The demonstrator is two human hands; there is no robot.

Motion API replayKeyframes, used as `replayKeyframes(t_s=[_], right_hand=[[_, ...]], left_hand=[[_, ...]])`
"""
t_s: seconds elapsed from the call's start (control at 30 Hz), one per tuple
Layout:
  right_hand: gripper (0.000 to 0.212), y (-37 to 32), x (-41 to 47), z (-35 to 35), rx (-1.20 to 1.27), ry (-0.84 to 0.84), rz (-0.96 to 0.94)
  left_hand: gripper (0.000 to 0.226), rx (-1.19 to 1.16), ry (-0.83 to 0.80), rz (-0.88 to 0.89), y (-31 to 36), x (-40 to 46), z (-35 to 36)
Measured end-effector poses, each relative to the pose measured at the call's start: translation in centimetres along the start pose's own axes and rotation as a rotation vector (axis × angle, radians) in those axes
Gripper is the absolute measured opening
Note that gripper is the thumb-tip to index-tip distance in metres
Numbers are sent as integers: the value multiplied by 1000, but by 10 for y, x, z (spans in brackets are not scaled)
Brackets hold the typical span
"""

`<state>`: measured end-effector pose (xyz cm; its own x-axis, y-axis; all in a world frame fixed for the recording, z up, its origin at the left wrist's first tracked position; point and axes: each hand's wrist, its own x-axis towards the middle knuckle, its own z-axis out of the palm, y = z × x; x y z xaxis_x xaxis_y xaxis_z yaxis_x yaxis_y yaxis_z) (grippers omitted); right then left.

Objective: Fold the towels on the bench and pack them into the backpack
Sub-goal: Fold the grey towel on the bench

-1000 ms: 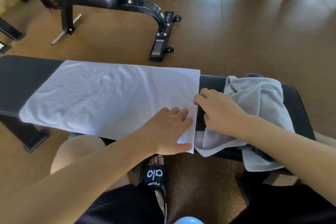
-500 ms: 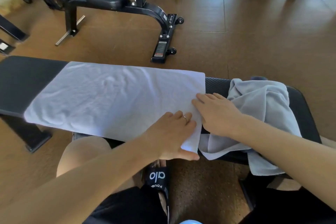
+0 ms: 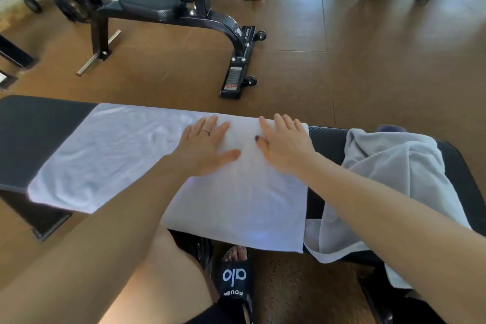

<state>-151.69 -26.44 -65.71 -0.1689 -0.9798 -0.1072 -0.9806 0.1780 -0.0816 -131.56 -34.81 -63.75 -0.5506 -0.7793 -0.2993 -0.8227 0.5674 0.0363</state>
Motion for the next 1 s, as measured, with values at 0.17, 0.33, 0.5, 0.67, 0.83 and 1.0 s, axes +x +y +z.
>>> replayKeyframes(t_s=[0.17, 0.33, 0.5, 0.67, 0.83, 1.0], right_hand=[[61, 4, 10, -3, -21, 65, 77], [56, -6, 11, 6, 56, 87, -123], [60, 21, 6, 6, 10, 53, 115], [56, -6, 10, -1, 102, 105, -100], [57, 15, 1, 9, 86, 68, -20], [54, 46, 8, -11, 133, -48, 308]], left_hand=[[84, 15, 25, 50, -3, 9, -1], [85, 32, 9, 56, 1, 18, 9], [72, 14, 17, 59, -1, 16, 8], [62, 36, 20, 176, 16, 14, 10], [69, 11, -18, 139, 16, 13, 8], [82, -3, 61, 352, 54, -21, -9]])
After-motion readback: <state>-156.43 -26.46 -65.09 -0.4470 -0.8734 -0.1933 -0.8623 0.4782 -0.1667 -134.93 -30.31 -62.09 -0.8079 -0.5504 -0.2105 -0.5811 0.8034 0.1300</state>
